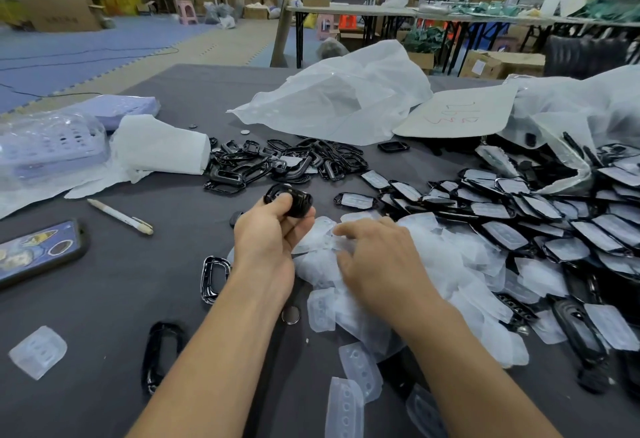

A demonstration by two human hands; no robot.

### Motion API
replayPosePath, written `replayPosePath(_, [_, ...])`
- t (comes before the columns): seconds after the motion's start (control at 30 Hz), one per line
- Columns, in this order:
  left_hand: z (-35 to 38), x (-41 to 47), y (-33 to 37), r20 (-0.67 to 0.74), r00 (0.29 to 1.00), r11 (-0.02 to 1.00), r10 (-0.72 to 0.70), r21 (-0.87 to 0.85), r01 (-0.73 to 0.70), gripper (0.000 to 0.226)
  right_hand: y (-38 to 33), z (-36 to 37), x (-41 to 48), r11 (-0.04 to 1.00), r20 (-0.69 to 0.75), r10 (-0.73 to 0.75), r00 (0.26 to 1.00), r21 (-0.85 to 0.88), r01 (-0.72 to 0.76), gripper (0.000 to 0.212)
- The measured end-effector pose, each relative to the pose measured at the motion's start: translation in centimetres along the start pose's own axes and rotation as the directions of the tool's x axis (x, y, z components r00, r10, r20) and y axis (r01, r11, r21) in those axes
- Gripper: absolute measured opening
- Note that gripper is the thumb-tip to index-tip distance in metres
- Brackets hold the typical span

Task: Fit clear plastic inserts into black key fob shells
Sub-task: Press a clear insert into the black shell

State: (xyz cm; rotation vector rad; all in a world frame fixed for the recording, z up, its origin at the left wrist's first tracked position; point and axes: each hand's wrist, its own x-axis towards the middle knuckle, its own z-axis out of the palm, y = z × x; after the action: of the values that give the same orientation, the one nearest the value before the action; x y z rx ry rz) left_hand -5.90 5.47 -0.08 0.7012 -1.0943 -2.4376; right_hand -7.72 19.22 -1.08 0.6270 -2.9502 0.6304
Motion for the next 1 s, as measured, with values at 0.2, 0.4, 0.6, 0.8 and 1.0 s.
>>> replayPosePath(0.2, [0.1,0.4,-0.3,0.026,0.993,0.991,0.114,0.068,-0.116,0.022,0.7,0.1,-0.1,0.97,-0.171,0.116,0.979,0.233,-0.074,0.008])
replayPosePath(0.4, [0.4,-0.5,-0.4,0.17,0.979,0.923,0.114,0.347,-0.168,0.025,1.3,-0.4,0.1,0.716,-0.295,0.303,0.906,0.698,-0.013,0.021])
replayPosePath(0.6, [0.4,-1.2,-1.1,0.215,0.97,0.836,0.115,0.507,-0.211,0.023,1.0,-1.4,0.2,0.232,-0.094,0.391,0.916,0.973,0.0,0.024])
replayPosePath(0.8, [0.5,-1.3,-1.5,0.234,0.96,0.816,0.153,0.519,-0.256,0.029,0.8,-1.2,0.3,0.161,-0.008,0.28,0.96,0.986,-0.039,0.025])
replayPosePath(1.0, [0.4,-1.2,-1.5,0.252,0.96,0.838,0.122,0.492,-0.235,0.033,0.5,-1.2,0.0,0.397,-0.17,0.338,0.926,0.917,0.023,0.02])
